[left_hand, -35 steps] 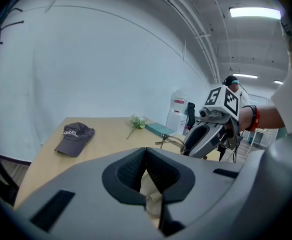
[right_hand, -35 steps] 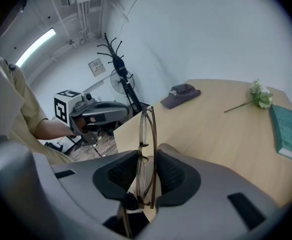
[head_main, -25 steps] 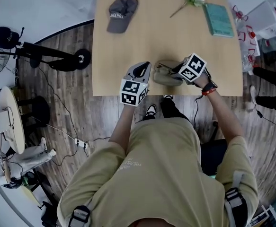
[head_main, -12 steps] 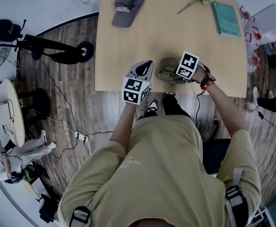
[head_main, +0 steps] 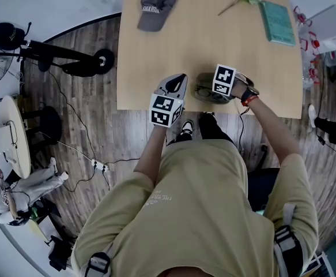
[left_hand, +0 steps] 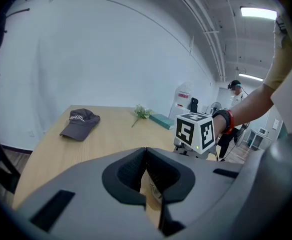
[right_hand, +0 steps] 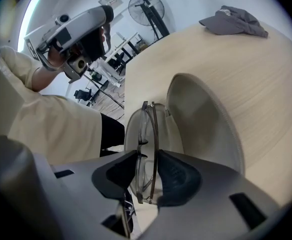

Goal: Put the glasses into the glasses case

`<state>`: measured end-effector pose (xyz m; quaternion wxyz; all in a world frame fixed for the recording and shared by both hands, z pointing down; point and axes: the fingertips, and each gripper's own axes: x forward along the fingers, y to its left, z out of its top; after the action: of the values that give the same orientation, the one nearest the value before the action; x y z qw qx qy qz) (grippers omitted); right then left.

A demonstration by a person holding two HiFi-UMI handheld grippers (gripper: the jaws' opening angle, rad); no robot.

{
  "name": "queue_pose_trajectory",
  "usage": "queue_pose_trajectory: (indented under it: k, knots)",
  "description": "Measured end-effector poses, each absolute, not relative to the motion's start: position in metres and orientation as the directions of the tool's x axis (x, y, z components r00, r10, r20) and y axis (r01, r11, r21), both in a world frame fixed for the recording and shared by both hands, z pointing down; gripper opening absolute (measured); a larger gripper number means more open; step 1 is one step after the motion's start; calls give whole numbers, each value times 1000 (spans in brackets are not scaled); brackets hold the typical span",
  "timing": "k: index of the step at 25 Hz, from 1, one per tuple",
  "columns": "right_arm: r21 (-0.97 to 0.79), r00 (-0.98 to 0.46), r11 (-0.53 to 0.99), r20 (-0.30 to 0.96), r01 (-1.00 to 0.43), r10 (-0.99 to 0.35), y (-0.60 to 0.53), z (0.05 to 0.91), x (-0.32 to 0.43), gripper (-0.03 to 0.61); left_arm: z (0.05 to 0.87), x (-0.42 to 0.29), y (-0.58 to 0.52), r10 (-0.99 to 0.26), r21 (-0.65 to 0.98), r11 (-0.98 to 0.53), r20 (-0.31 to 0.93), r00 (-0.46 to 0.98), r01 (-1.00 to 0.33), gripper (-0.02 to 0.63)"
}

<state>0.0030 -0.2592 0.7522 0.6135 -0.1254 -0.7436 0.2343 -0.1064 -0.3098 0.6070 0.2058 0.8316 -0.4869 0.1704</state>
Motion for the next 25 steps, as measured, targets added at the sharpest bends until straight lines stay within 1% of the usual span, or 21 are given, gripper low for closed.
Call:
queue_pose_trajectory:
  k: [2,4,5,9,13,15,18,22,25]
  knots:
    - [-485,-174,872,866,-67,468,-256,757,5,147,607,-108,-310,-737,178,-442,486,469,-879,23]
    - [-468,-147,884,875,-17,461,-252,761,6,190,606,-110,-309,-735,180,-443,488,471,-878,23]
    - [-463,-142,887,878,-3,458,-252,762,5,190,606,-111,-309,-735,181,-443,488,471,-878,23]
    - [-444,-159,896,885,-6,437,-253,761,6,195,606,-112,-307,-735,180,-444,488,472,-878,23]
    - [-403,-196,915,898,-5,395,-258,754,6,233,603,-112,-306,-736,177,-450,482,476,-875,23]
    - [-391,-216,920,900,-16,378,-262,748,7,268,602,-112,-306,-738,175,-452,477,477,-875,23]
    - [-373,-259,927,901,-49,349,-268,735,7,290,598,-112,-307,-744,173,-454,467,479,-874,23]
    - [-346,-356,931,889,-113,287,-276,709,6,291,590,-112,-309,-752,173,-454,452,480,-874,23]
    - [-316,-451,931,868,-184,205,-286,688,6,291,583,-112,-313,-762,170,-453,436,479,-875,23]
